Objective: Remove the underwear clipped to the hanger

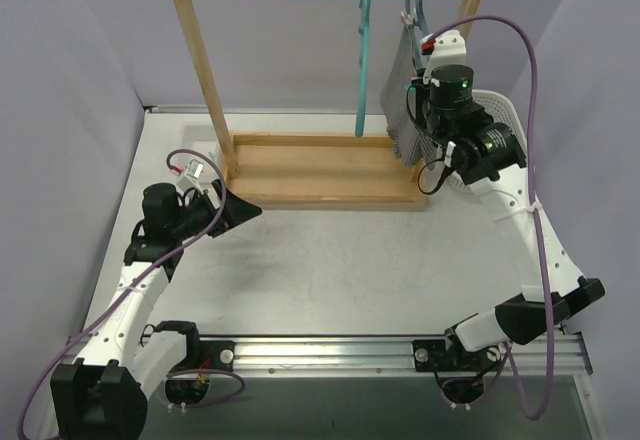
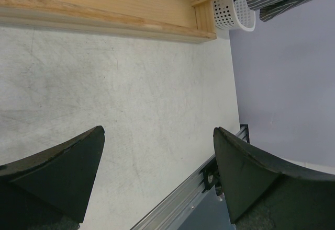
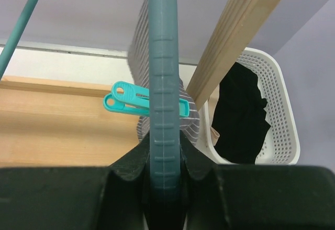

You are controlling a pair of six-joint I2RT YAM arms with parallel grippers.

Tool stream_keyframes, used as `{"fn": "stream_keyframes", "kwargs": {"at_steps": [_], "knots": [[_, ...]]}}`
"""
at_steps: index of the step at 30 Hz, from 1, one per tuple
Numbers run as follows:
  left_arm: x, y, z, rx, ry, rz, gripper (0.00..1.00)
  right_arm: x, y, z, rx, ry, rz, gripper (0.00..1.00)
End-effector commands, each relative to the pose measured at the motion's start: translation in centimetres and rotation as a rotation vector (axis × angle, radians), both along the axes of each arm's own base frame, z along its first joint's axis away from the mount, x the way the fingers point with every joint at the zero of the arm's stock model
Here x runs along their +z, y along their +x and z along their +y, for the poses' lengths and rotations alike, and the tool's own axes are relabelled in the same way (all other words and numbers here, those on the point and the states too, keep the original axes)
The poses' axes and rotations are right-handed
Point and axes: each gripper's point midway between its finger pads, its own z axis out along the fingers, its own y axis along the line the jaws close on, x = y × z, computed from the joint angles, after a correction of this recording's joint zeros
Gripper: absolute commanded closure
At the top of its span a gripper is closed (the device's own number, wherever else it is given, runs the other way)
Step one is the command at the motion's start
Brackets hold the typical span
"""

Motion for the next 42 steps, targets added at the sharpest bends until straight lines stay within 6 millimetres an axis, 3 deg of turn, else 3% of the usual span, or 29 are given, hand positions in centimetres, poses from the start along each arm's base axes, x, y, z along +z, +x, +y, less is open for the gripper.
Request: {"fn": "stream_keyframes", "kwargs": {"at_steps": [1,11,17,18,20,22,24,26,27,28,30,31,34,38,40,42], "knots": [[2.3,0.8,0.0,-0.005,-0.014,-0.081,0.06,8.0,-1.1,-0.9,-0.002,0.099,-0.282,1.0],[2.8,1.2,0.1,-0.006,-0.005,-0.086,0.06,9.6,-1.5,-0.3,0.039,0.187,-0.397,1.0],[3.2,0.9,0.3,0.002,0.004,-0.088,0.06,10.4,-3.4,-0.4,0.076,0.231,-0.416,1.0],[3.2,0.9,0.3,0.0,0.003,-0.089,0.06,9.3,-3.6,-0.3,0.075,0.259,-0.382,1.0],[3.5,0.9,0.2,-0.002,0.0,-0.096,0.06,8.9,-5.0,-0.4,0.095,0.284,-0.375,1.0],[3.6,0.9,0.2,-0.002,0.002,-0.095,0.06,6.3,-5.5,-0.1,0.105,0.307,-0.314,1.0],[3.8,0.9,0.2,-0.002,0.005,-0.099,0.06,5.4,-7.0,-0.1,0.129,0.334,-0.295,1.0],[4.1,1.0,0.3,-0.003,0.007,-0.108,0.06,1.7,-8.1,0.3,0.149,0.365,-0.221,1.0],[4.2,1.0,0.2,-0.006,0.006,-0.11,0.06,2.3,-8.8,0.1,0.161,0.375,-0.237,1.0],[4.3,1.0,0.2,-0.008,0.005,-0.111,0.06,0.5,-9.1,0.3,0.166,0.389,-0.199,1.0],[4.7,0.9,0.0,-0.017,-0.001,-0.123,0.06,-0.4,-11.0,0.2,0.19,0.418,-0.187,1.0],[5.0,1.0,0.0,-0.02,-0.005,-0.129,0.06,-2.2,-11.5,0.4,0.197,0.432,-0.147,1.0],[6.0,0.6,-0.7,-0.058,-0.038,-0.154,0.06,-3.6,-14.0,-0.3,0.193,0.489,-0.128,1.0],[6.5,-0.3,-1.7,-0.113,-0.065,-0.165,0.06,-7.7,-17.1,-2.0,0.141,0.529,-0.073,1.0],[6.5,-1.2,-2.8,-0.149,-0.092,-0.153,0.06,-8.3,-18.5,-2.0,0.16,0.578,-0.073,1.0],[6.7,-1.7,-3.8,-0.167,-0.117,-0.151,0.06,-11.0,-18.9,-1.5,0.159,0.612,-0.016,1.0]]}}
